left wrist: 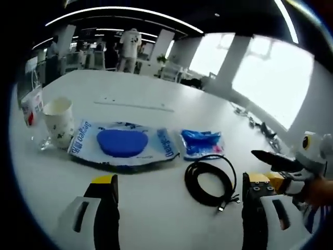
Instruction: Arrange the tabletop items into an orderly group along one side of the table until the central work area is clear of visible clutter.
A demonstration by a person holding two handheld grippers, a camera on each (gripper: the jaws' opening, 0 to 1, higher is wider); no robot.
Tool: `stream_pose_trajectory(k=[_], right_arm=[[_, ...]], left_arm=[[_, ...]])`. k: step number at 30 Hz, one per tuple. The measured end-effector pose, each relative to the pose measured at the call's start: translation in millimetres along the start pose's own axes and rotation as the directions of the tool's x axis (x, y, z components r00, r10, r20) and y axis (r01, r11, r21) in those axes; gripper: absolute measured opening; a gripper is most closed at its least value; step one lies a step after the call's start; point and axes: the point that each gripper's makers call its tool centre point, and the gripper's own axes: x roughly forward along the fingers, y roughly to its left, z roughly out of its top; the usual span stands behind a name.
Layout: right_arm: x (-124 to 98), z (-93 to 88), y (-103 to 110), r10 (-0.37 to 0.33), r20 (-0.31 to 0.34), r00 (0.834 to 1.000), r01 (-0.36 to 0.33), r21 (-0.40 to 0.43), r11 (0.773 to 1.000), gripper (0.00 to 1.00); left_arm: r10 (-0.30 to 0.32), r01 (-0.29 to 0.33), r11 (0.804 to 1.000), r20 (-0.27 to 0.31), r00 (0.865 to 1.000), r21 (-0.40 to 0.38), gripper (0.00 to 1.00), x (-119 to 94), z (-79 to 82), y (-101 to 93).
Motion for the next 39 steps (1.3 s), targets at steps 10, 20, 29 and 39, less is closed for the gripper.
stream_pose_trajectory(k=[10,20,29,39], right_arm=[[-31,28.3,25,-0.023,0.054,0.998,0.023,-0.008,1.000,1.00],[-65,44.5,49,-0.079,0.079,0.994,0.080,-0.006,0.997,1.00],[-102,36.1,73,-0.161,0.101,0.982,0.157,0.049,0.986,1.00],[-140,27.3,92,-0.213,0.107,0.971,0.204,0.087,0.975,1.00]], left_arm=[[-0.026,0.018,0.995,0.081,0.996,0.098,0.99,-71,37.3,21.1],[-0.021,-0.001,0.989,0.144,0.989,0.151,0.99,-154,57.5,64.1],[0.044,-0.072,0.987,0.194,0.980,0.143,0.99,-235,68.8,129.5],[0.040,-0.079,0.984,0.234,0.971,0.160,0.99,-278,70.0,147.6]])
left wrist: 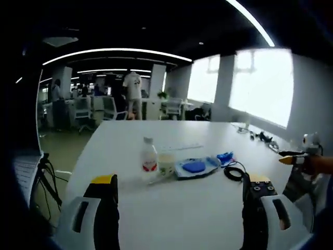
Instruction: Arrange the tabletop items into an orderly group along one side of the table until the central work area is clear of visible clutter.
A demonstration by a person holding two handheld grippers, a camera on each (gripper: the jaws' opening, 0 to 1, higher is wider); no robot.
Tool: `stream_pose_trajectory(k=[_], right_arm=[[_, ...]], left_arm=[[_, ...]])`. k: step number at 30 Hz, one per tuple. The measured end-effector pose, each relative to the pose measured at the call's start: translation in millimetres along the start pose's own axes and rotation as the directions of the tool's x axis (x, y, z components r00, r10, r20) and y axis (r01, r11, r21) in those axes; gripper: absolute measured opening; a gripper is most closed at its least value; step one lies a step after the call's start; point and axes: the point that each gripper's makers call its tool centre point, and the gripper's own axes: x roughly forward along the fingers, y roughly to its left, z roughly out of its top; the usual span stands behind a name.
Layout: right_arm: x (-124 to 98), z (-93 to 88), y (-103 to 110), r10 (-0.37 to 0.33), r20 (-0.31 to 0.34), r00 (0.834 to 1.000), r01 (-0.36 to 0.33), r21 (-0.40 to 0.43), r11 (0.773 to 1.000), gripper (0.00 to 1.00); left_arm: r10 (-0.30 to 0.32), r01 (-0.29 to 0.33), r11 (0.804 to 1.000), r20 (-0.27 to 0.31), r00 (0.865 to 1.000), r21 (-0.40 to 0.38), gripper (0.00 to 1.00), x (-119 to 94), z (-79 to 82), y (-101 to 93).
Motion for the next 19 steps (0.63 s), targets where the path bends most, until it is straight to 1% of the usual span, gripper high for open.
stream_pose_trajectory(k=[3,5,7,8,10,12,13,14,16,18,19], right_arm=[[-6,2.4,0,0.012,-0.004,1.000,-0.012,-0.021,1.000,1.00],[-6,4.0,-4,0.017,-0.012,1.000,-0.018,-0.026,0.999,1.00],[-6,5.5,-9,0.024,-0.019,1.000,-0.024,-0.019,1.000,1.00],[-7,7.9,-10,0.028,-0.020,0.999,-0.028,-0.009,1.000,1.00],[-7,12.1,-13,0.031,-0.002,1.000,-0.031,0.001,1.000,1.00],[-4,11.2,-14,0.036,-0.008,0.999,-0.036,0.004,0.999,1.00],[-1,6.7,-13,0.050,-0.034,0.998,-0.050,0.002,0.999,1.00],[1,3.6,-13,0.057,-0.054,0.997,-0.057,-0.005,0.998,1.00],[4,2.8,-14,0.055,-0.058,0.997,-0.055,-0.011,0.998,1.00],[6,-0.4,-14,0.059,-0.065,0.996,-0.059,0.005,0.998,1.00],[8,-3.0,-13,0.062,-0.074,0.995,-0.061,0.012,0.998,1.00]], left_arm=[[-0.010,0.010,1.000,0.005,1.000,-0.001,0.99,-1,-0.1,-3.4],[-0.016,0.016,1.000,0.000,1.000,-0.004,0.99,2,-2.7,-6.9],[0.007,-0.007,1.000,0.003,1.000,-0.009,0.99,2,-2.2,-8.4],[0.017,-0.017,1.000,0.008,1.000,-0.024,0.99,2,-0.6,-9.9],[0.017,-0.016,1.000,0.007,1.000,-0.026,0.99,2,1.7,-13.2],[0.010,-0.010,1.000,-0.013,1.000,0.009,0.99,1,1.0,-13.9],[0.024,-0.023,0.999,-0.021,0.999,0.038,0.99,0,1.0,-10.8],[0.033,-0.032,0.999,-0.020,0.999,0.036,0.99,0,1.0,-9.3],[0.040,-0.040,0.999,-0.020,0.999,0.022,0.99,0,0.2,-8.4],[0.038,-0.037,0.999,-0.036,0.999,0.014,0.99,1,-3.9,-8.7],[0.041,-0.038,0.998,-0.078,0.996,0.045,0.99,0,-11.5,-8.2]])
